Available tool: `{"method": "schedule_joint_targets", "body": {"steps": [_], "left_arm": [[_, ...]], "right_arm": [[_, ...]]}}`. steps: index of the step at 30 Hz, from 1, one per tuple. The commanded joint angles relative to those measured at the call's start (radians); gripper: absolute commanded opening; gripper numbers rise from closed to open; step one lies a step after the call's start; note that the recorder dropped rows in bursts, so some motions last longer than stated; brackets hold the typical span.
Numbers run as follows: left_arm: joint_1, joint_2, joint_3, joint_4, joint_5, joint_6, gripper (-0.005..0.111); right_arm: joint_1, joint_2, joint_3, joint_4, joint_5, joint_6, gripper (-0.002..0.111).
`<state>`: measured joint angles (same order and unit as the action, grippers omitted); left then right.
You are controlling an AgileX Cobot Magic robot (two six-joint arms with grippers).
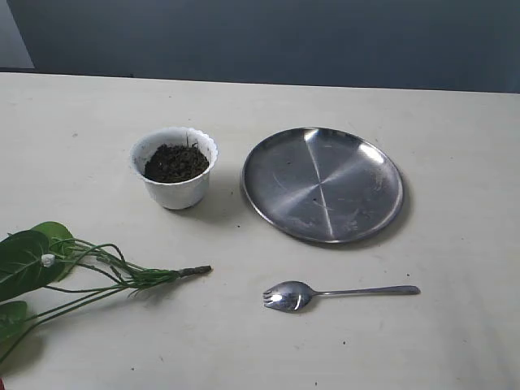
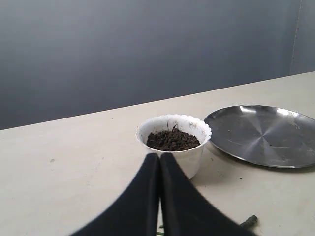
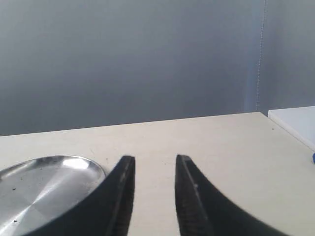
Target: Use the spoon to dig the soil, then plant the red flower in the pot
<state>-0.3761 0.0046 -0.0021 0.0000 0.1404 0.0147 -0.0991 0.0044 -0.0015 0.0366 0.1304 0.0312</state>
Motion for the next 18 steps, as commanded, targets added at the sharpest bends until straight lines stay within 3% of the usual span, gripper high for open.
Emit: {"method": "schedule_joint_targets", "body": {"steps": [1,7,13,18], "left_arm": [[-0.007,-0.005,0.002,0.0,-0.013,-0.004,0.001],[-0.007,-0.005,0.002,0.0,-0.013,-0.004,0.001],[-0.007,-0.005,0.002,0.0,-0.013,-0.004,0.001],[-0.007,-0.005,0.002,0.0,-0.013,-0.004,0.001]], "right_arm": [[-0.005,-0.004,0.002,0.002,-0.008,-0.004,0.029],[-0.005,-0.004,0.002,0.182,-0.156,0.151,0.029],[-0.005,-0.004,0.002,0.453,-0.13,0.207,0.029],[-0.005,-0.004,0.002,0.499,-0.123,0.207,0.029]]}}
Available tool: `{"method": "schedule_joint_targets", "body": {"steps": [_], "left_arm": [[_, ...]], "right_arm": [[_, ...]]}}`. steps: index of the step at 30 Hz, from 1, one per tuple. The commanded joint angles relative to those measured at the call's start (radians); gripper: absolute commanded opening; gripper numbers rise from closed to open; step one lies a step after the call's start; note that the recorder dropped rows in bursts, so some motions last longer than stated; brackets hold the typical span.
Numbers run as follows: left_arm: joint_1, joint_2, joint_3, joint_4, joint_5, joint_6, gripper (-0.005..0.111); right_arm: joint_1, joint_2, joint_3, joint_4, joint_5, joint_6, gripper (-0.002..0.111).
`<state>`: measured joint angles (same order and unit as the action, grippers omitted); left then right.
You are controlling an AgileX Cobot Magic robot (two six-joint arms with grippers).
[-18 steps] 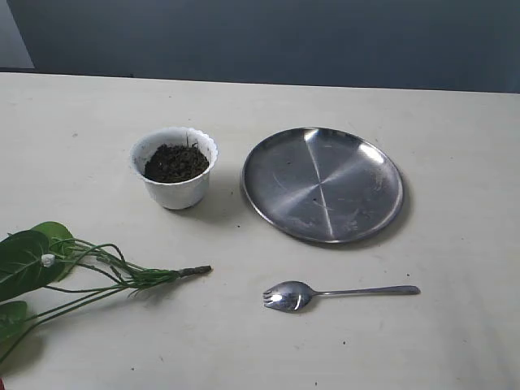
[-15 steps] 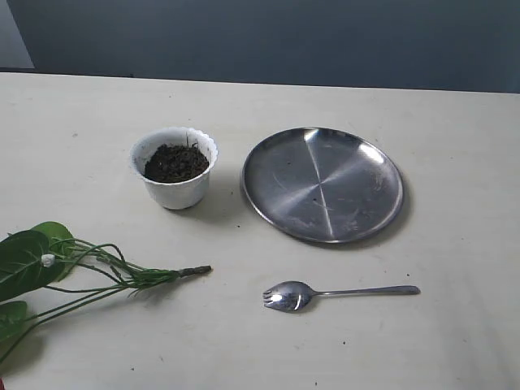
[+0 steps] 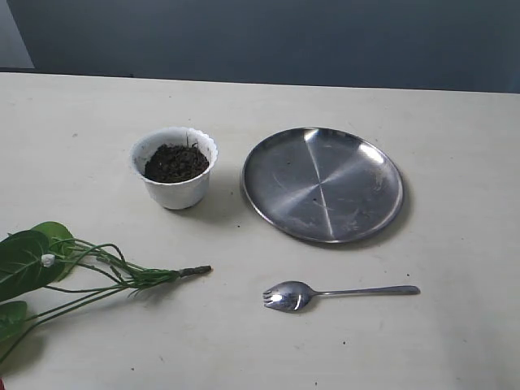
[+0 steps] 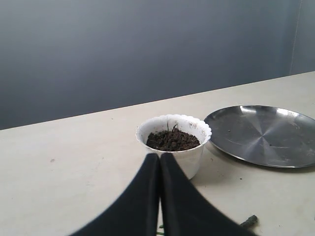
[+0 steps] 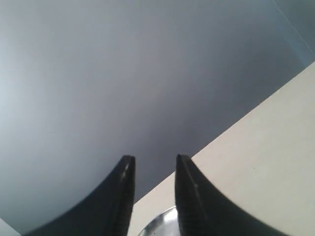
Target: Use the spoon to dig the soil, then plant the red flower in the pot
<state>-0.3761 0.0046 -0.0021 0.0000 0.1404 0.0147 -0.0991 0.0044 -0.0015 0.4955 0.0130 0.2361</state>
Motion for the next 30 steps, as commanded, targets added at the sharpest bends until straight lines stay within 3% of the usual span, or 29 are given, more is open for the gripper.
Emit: {"method": "schedule_joint_targets", "body": {"steps": [1,6,10,14,16,21,30], "left_arm": [[-0.007,-0.005,0.002,0.0,-0.013,-0.004,0.001],[-0.007,-0.005,0.002,0.0,-0.013,-0.004,0.001],[-0.007,-0.005,0.002,0.0,-0.013,-0.004,0.001],[-0.007,-0.005,0.002,0.0,-0.013,-0.004,0.001],[-0.007,-0.005,0.002,0.0,-0.013,-0.004,0.001],[-0.007,-0.005,0.002,0.0,-0.013,-0.004,0.001],[-0.007,-0.005,0.002,0.0,-0.013,-0.004,0.001]], "right_arm": [[-0.005,-0.004,0.002,0.04,-0.027,0.002,0.029],[-0.005,-0.004,0.002,0.042,-0.092,0.002,0.029],[0.003,-0.004,0.002,0.109,-0.113,0.127,0.029],[0.049,-0.004,-0.082,-0.001,0.019,0.144,0.027],[0.087,-0.004,-0.165,-0.106,0.129,0.086,0.019],[0.163,0.115,-0.339,-0.113,0.257,-0.177,-0.001],[0.175,0.631,-0.591,-0.135,0.535,-0.55,-0.001]]}}
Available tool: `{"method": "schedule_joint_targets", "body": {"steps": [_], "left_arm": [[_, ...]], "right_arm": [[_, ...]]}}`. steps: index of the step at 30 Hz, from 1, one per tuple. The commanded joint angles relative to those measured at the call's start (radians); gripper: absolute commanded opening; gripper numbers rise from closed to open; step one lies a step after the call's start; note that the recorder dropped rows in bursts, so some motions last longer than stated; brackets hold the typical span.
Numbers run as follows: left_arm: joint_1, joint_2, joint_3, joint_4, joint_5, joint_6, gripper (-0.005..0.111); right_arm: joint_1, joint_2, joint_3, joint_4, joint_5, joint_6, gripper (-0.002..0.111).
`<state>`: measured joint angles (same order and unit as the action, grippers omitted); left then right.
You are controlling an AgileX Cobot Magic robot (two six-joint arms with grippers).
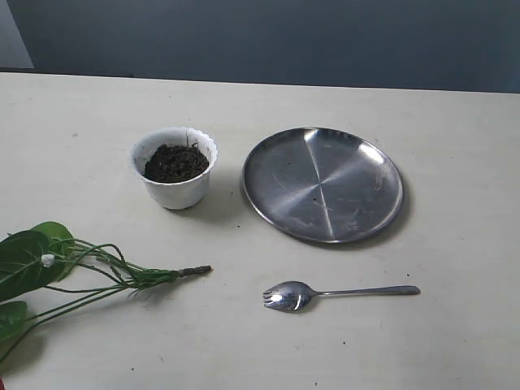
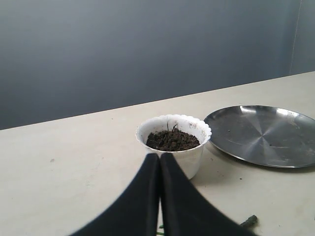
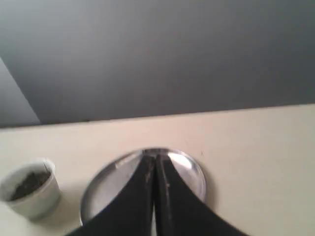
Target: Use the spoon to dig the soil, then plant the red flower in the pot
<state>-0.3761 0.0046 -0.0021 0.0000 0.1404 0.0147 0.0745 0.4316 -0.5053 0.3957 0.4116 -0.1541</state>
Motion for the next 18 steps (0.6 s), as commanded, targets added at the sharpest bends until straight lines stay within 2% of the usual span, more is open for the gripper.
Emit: {"method": "schedule_joint_targets", "body": {"steps": [1,6,16,18], "left_arm": [[-0.007,-0.005,0.002,0.0,-0.013,-0.004,0.001],[-0.007,-0.005,0.002,0.0,-0.013,-0.004,0.001],[-0.007,-0.005,0.002,0.0,-0.013,-0.004,0.001],[-0.007,-0.005,0.002,0.0,-0.013,-0.004,0.001]], "right_arm": [[0.002,0.268,-0.114,-0.058,0.178,-0.186,-0.001],[0.007,0.529,-0.205,-0.184,0.314,-0.192,-0.001],[0.091,0.783,-0.228,-0.206,0.283,-0.192,-0.001],[0.119,0.801,-0.228,-0.23,0.278,-0.192,0.005]]}}
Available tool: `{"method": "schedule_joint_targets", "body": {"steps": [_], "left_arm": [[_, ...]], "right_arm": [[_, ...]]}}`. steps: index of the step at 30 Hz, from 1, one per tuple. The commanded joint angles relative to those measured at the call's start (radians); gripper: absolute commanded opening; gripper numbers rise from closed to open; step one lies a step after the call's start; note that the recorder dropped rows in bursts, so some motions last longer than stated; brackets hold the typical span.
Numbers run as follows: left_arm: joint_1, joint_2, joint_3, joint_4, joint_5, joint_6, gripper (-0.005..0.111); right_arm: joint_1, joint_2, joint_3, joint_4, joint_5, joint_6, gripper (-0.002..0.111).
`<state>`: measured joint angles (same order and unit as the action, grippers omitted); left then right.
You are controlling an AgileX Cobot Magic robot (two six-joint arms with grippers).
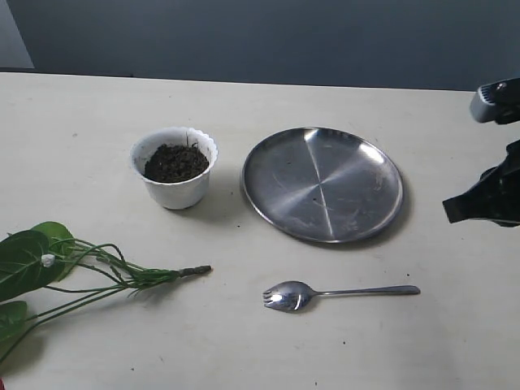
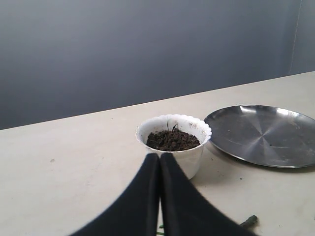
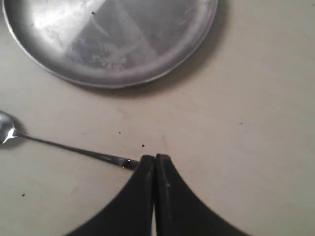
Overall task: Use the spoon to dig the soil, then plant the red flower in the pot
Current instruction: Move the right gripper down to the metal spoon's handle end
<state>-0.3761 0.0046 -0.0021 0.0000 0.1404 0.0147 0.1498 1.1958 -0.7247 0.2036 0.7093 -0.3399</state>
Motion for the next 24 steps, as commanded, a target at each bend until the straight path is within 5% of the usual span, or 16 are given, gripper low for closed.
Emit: {"method": "schedule_joint_targets", "body": {"steps": [1,8,17,24], "left_arm": [[-0.007,-0.005,0.002,0.0,-0.013,-0.004,0.001],[-0.007,-0.005,0.002,0.0,-0.013,-0.004,0.001],[-0.007,-0.005,0.002,0.0,-0.013,-0.004,0.001],[-0.007,-0.005,0.002,0.0,-0.013,-0.004,0.001]], "right_arm": [[0.057,0.042,-0.008,-0.051,-0.022,-0.006,0.009],[0.1,0.053,-0.008,-0.093,-0.054,-0.004,0.051],[0.11,0.149,-0.008,-0.122,-0.078,-0.007,0.051],[0.225,0.295,-0.008,-0.151,-0.066,0.001,0.051]]}}
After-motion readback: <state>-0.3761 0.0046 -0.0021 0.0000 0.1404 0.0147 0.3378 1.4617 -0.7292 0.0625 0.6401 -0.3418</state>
